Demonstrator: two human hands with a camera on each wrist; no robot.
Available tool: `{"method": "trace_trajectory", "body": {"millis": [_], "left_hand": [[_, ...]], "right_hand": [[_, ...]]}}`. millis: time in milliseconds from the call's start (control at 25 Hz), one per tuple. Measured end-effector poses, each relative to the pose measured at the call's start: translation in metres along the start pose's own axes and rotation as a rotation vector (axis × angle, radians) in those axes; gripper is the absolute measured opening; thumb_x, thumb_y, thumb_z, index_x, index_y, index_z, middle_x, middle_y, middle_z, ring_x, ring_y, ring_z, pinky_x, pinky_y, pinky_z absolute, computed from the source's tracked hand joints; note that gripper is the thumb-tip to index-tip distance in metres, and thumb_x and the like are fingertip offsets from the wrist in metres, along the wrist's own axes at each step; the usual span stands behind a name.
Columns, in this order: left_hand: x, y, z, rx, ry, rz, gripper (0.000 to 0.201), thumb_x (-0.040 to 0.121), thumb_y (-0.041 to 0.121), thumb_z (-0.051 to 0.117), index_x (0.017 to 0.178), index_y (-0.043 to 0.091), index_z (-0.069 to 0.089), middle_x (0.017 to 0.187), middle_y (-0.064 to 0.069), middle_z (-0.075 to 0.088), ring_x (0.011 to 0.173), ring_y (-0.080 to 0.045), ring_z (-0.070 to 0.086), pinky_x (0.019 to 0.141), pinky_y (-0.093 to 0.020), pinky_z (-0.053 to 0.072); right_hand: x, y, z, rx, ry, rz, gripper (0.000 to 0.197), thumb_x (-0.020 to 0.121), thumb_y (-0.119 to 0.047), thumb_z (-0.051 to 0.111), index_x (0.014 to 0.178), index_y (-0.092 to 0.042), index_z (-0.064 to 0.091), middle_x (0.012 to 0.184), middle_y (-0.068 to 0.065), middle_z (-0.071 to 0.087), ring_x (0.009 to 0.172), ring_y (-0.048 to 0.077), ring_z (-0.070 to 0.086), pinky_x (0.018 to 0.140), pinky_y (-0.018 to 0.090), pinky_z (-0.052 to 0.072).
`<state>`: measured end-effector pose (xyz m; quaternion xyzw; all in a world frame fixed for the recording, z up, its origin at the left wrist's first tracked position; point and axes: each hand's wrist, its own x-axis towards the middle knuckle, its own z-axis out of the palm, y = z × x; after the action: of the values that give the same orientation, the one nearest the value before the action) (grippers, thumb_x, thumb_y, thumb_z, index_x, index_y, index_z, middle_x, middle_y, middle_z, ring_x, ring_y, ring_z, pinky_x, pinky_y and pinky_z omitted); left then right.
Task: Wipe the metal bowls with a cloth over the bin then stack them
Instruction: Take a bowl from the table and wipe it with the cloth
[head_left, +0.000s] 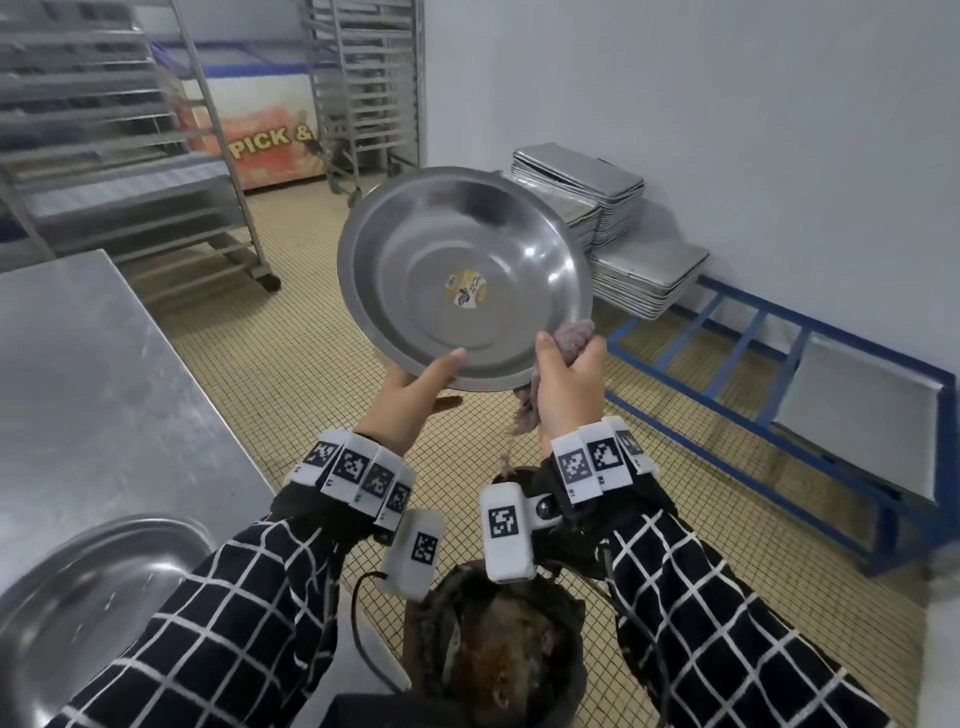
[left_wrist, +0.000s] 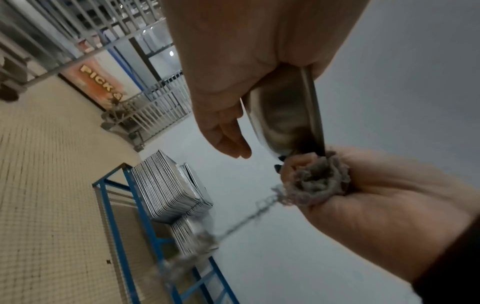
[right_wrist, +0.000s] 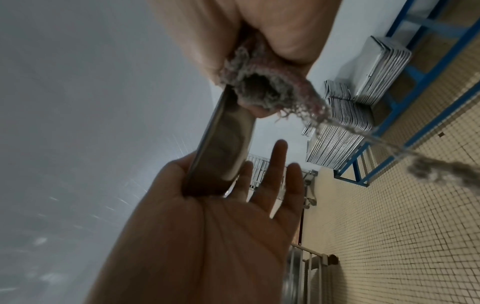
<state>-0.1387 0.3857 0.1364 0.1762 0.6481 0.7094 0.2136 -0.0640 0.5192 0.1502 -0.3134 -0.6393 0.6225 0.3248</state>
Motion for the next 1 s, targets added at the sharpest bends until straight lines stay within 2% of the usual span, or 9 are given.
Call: {"method": "trace_trajectory", "body": {"millis": [80,200,320,440,560,680,760,840,1000], "left_hand": [[-0.009,0.005,-0.024,-0.115,0.032,0.029,0.044,0.089,0.036,0.057,0.124,0.011,0.053,0.109,-0.007,0.07,0.102,-0.024,0.067,0.08,-0.034,0.057],[-0.03,0.018,-0.066,-0.211,0.159,0.098,0.033,0.096,0.033,0.045,0.12,0.014,0.058,0.101,-0.003,0.072,0.095,-0.019,0.068,0.078,-0.032,0.056],[-0.065,0.025,-0.095,-0.166,0.326,0.152,0.034,0.102,0.038,0.033,0.109,0.021,0.061,0.086,0.006,0.074,0.081,-0.008,0.07,0.069,-0.023,0.055],[-0.097,0.024,-0.123,-0.098,0.585,0.105,0.046,0.102,0.05,0.027,0.106,0.017,0.06,0.075,0.005,0.074,0.065,-0.005,0.069,0.054,-0.019,0.054],[-0.133,0.013,-0.164,0.013,0.84,0.045,0.056,0.094,0.063,0.036,0.128,0.019,0.042,0.12,-0.016,0.061,0.096,-0.031,0.066,0.079,-0.049,0.056],[-0.168,0.007,-0.198,0.159,1.038,0.021,0.037,0.1,0.037,0.034,0.132,0.018,0.032,0.115,-0.012,0.056,0.1,-0.029,0.06,0.089,-0.05,0.051],[-0.182,0.008,-0.219,0.212,1.076,-0.028,0.037,0.101,0.029,0.035,0.134,0.012,0.031,0.103,-0.004,0.056,0.101,-0.026,0.058,0.094,-0.049,0.048],[-0.195,0.008,-0.249,0.257,1.066,-0.115,0.033,0.101,0.024,0.039,0.129,0.008,0.034,0.095,-0.001,0.055,0.097,-0.025,0.06,0.091,-0.047,0.051],[-0.198,0.004,-0.309,0.274,1.002,-0.262,0.007,0.093,0.013,0.058,0.093,0.014,0.05,0.086,-0.012,0.06,0.072,-0.019,0.061,0.068,-0.034,0.055]], "right_hand": [[0.0,-0.002,-0.004,-0.028,-0.029,-0.016,0.026,0.095,-0.025,0.054,0.116,-0.013,0.046,0.103,0.001,0.058,0.085,0.008,0.06,0.064,0.018,0.051],[-0.001,0.002,0.001,-0.091,-0.154,-0.032,0.027,0.09,-0.029,0.058,0.113,-0.017,0.053,0.106,0.002,0.061,0.095,0.016,0.062,0.087,0.042,0.053],[-0.013,0.009,0.026,-0.113,-0.344,-0.017,0.028,0.09,-0.033,0.059,0.115,-0.021,0.055,0.108,0.001,0.063,0.1,0.018,0.062,0.093,0.045,0.05],[-0.036,0.016,0.063,-0.112,-0.513,-0.007,0.029,0.093,-0.036,0.055,0.117,-0.02,0.052,0.105,0.002,0.063,0.098,0.018,0.062,0.092,0.044,0.051],[-0.072,0.024,0.108,-0.149,-0.708,-0.019,0.034,0.094,-0.036,0.053,0.12,-0.015,0.048,0.103,0.003,0.06,0.095,0.017,0.06,0.091,0.04,0.051],[-0.107,0.031,0.156,-0.193,-0.813,-0.026,0.035,0.093,-0.029,0.055,0.12,-0.009,0.047,0.101,0.003,0.059,0.089,0.016,0.058,0.08,0.03,0.049],[-0.123,0.034,0.184,-0.238,-0.844,-0.022,0.03,0.092,-0.022,0.055,0.116,-0.006,0.047,0.093,0.003,0.056,0.075,0.012,0.055,0.059,0.015,0.044],[-0.135,0.035,0.214,-0.292,-0.881,-0.01,0.023,0.091,-0.016,0.053,0.11,-0.006,0.045,0.087,0.002,0.051,0.065,0.008,0.049,0.043,0.008,0.037],[-0.141,0.036,0.27,-0.434,-0.964,-0.025,0.026,0.092,-0.017,0.053,0.115,-0.008,0.045,0.085,0.004,0.055,0.068,0.016,0.057,0.058,0.025,0.049]]}}
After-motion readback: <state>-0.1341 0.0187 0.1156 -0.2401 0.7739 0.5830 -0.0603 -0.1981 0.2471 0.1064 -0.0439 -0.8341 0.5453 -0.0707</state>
